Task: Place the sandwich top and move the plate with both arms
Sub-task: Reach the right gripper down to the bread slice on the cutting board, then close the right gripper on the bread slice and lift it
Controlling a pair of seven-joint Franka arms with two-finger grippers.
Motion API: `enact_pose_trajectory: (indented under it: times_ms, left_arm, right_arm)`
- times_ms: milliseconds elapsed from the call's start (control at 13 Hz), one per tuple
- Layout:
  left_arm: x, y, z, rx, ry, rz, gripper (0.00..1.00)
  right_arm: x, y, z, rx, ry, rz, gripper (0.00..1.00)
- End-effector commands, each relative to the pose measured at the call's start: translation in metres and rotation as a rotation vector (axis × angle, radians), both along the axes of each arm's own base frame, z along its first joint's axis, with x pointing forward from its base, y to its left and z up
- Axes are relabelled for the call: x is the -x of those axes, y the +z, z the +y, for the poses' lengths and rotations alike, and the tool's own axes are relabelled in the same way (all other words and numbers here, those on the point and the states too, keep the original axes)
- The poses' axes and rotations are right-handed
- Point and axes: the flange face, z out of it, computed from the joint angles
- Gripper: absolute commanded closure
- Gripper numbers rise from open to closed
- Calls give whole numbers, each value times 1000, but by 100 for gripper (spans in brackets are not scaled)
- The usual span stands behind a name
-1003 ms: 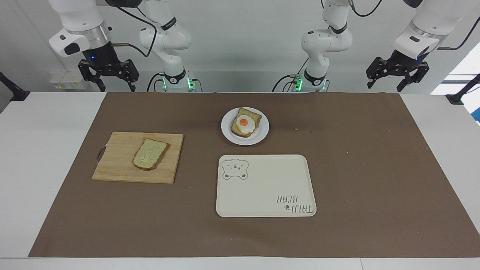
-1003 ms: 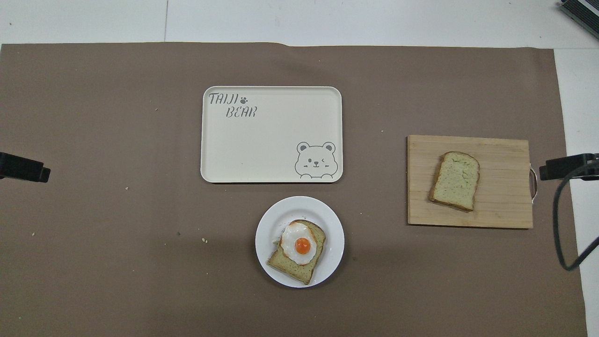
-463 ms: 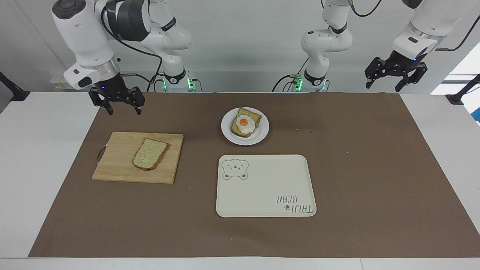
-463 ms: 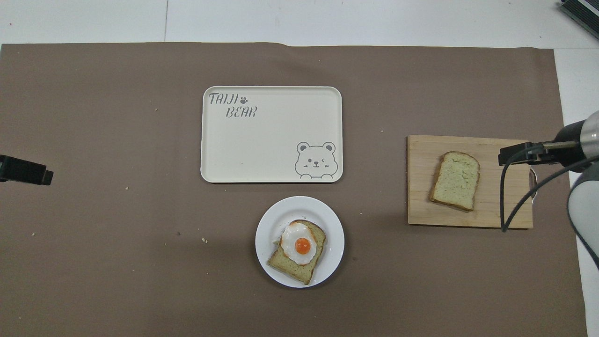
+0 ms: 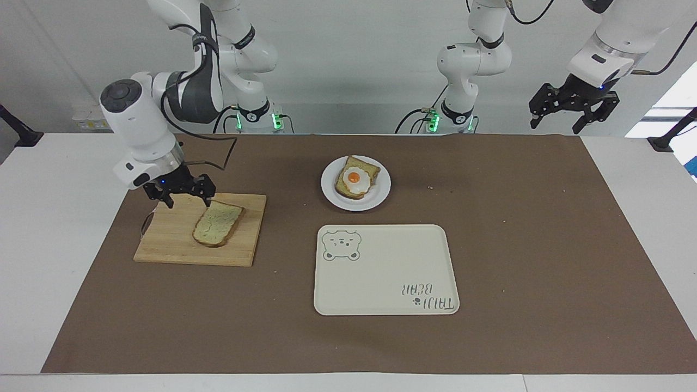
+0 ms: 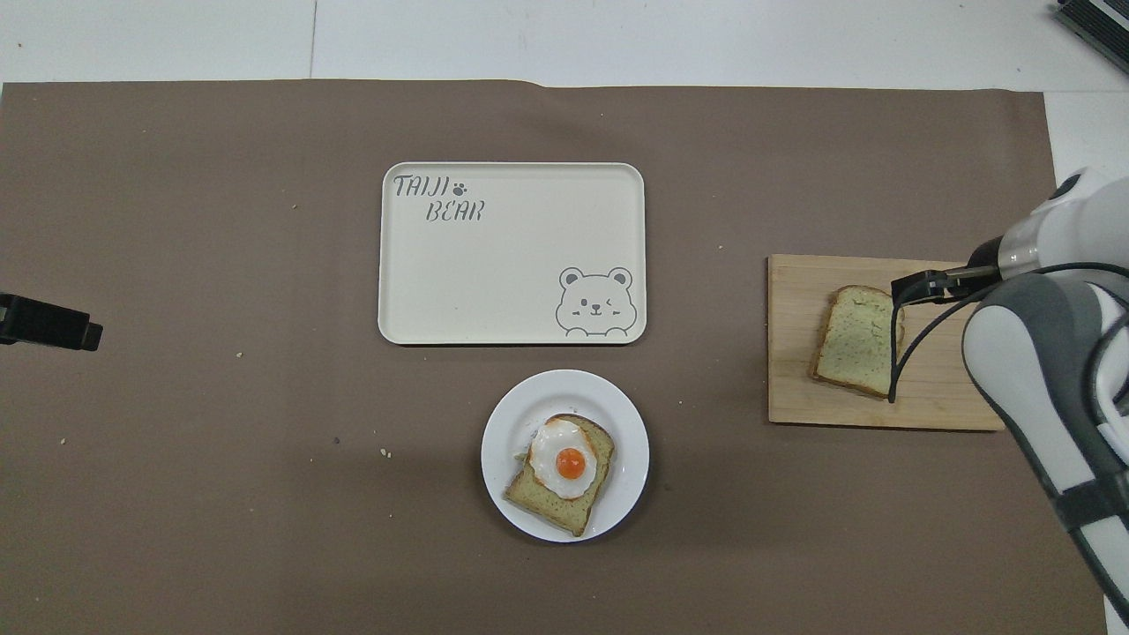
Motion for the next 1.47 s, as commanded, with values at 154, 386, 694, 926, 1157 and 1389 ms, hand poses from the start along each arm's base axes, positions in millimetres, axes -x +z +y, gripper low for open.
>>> enact_pose_trajectory:
  times_ms: [154,386,694,926,1157,1389]
  left_arm:
    - [8,0,-2,8,-4,-19,0]
    - [8,0,-1,8,-3,-19,0]
    - [8,0,-2,8,-4,-17,0]
    - [8,0,-2,8,-4,-19,0]
    - [8,0,-2,8,-4,-17,0]
    - [8,0,-2,8,-4,-17,0]
  right_arm:
    - [7,-65,-20,-17,-19,0,0]
    - [22,-103,-34,-99,-113,25,0]
    - [22,-113,-41,-102,-109,28,0]
    - [23,-115,-41,-102,-109,31,0]
    - [23,-118,-44,-102,-111,35,25]
    - [23,-119,-44,-103,-62,31,61]
